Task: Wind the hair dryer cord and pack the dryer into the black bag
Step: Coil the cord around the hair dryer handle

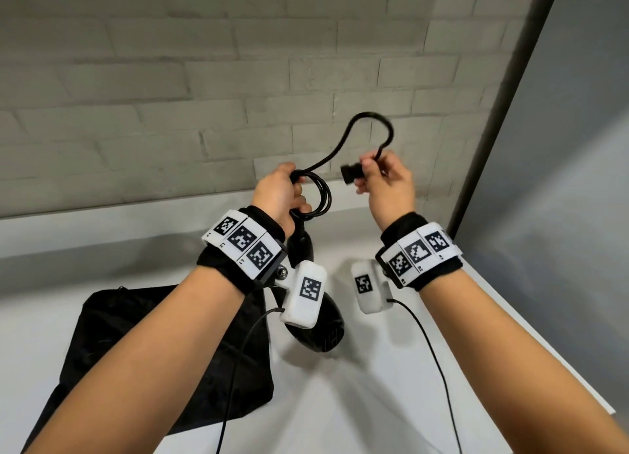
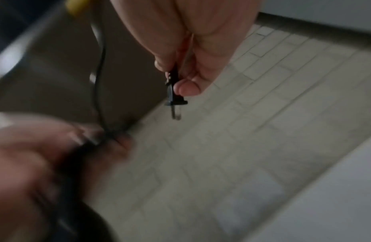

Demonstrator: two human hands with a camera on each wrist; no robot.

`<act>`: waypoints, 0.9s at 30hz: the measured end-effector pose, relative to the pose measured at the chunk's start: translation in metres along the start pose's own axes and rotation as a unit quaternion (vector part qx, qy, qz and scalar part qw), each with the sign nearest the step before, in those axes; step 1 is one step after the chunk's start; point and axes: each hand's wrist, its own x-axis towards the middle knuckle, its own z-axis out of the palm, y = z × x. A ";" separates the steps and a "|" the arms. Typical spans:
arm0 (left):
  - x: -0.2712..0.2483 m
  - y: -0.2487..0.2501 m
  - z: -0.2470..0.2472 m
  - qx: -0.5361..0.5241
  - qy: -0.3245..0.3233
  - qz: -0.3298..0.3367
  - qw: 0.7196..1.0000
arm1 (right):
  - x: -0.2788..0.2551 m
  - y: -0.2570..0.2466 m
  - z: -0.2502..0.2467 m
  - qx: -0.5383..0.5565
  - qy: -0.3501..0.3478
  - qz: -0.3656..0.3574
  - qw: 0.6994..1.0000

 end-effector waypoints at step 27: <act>-0.010 -0.008 0.014 0.114 -0.063 0.074 0.989 | -0.029 0.004 0.021 -0.137 -0.062 -0.047 0.987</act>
